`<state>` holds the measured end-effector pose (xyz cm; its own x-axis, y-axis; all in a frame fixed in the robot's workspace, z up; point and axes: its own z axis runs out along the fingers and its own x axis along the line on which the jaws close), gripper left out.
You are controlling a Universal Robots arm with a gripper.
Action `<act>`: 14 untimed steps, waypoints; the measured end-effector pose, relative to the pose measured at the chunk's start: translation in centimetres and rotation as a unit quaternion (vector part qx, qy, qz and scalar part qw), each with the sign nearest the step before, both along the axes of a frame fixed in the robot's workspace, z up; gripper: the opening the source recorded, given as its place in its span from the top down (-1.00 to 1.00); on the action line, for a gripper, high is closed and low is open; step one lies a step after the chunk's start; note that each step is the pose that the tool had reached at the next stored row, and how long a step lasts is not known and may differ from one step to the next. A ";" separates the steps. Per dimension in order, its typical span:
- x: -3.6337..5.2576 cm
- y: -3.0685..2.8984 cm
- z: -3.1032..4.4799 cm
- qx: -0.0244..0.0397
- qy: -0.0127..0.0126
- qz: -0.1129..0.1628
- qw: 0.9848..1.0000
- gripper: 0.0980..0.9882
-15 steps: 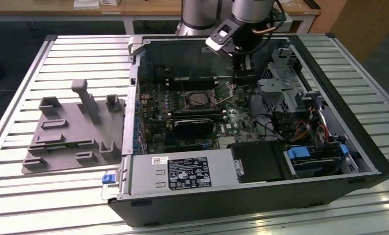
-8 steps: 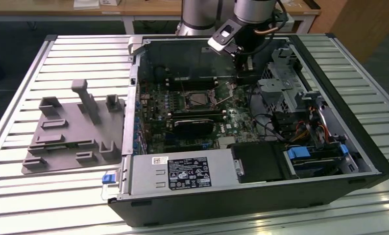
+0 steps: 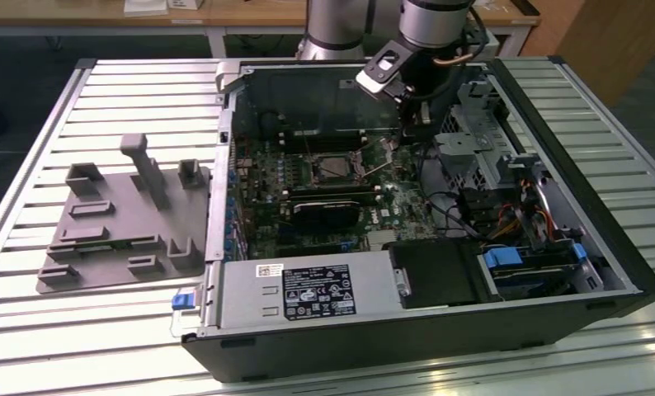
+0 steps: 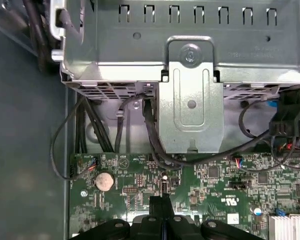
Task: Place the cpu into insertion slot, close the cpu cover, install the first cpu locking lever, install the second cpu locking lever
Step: 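Close the cpu cover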
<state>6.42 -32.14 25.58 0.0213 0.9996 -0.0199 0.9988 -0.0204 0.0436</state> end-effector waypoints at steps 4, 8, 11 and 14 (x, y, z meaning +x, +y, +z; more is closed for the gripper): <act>0.07 0.01 -0.62 0.000 0.000 0.000 1.000 0.99; 0.09 0.06 -1.22 0.000 0.000 0.000 1.000 0.99; 0.10 0.09 -1.46 0.000 0.000 0.000 1.000 0.99; 0.12 0.14 -1.74 0.000 0.000 0.000 1.000 0.99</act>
